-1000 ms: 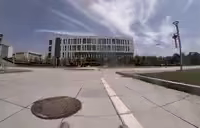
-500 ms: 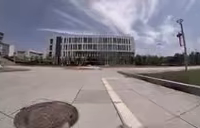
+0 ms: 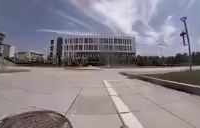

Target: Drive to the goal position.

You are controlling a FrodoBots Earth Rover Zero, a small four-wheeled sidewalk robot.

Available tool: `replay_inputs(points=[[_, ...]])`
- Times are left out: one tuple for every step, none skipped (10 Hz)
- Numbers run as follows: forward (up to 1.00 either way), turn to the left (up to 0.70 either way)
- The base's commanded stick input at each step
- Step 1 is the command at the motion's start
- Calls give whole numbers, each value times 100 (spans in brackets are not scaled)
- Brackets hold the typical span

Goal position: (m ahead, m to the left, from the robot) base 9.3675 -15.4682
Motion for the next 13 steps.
replay_inputs(points=[[70,0],[70,0],[70,0],[70,0],[70,0],[70,-1],[70,-7],[70,-35],[70,-35],[70,-35],[70,-15],[70,0],[70,0]])
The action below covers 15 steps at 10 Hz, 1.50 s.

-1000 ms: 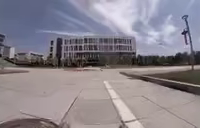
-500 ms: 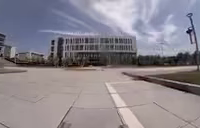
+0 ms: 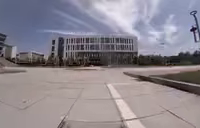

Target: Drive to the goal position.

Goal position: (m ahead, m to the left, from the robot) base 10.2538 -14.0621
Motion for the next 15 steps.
replay_inputs(points=[[70,0],[70,0],[70,0],[70,0],[70,0],[70,0],[70,0],[70,0],[70,0],[70,34],[70,35],[70,35],[70,19],[70,0],[70,0]])
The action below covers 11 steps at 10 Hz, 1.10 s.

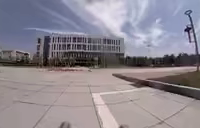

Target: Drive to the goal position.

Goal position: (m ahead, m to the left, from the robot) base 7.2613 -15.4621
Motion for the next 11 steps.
replay_inputs(points=[[70,0],[70,0],[70,0],[70,0],[70,0],[70,0],[70,0],[70,0],[70,0],[70,0],[70,0]])
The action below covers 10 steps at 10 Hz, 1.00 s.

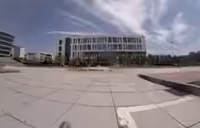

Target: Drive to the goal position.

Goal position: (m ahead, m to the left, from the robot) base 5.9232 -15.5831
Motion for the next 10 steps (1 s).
replay_inputs(points=[[70,0],[70,0],[70,0],[70,0],[70,0],[70,0],[70,0],[70,0],[70,0],[70,0]])
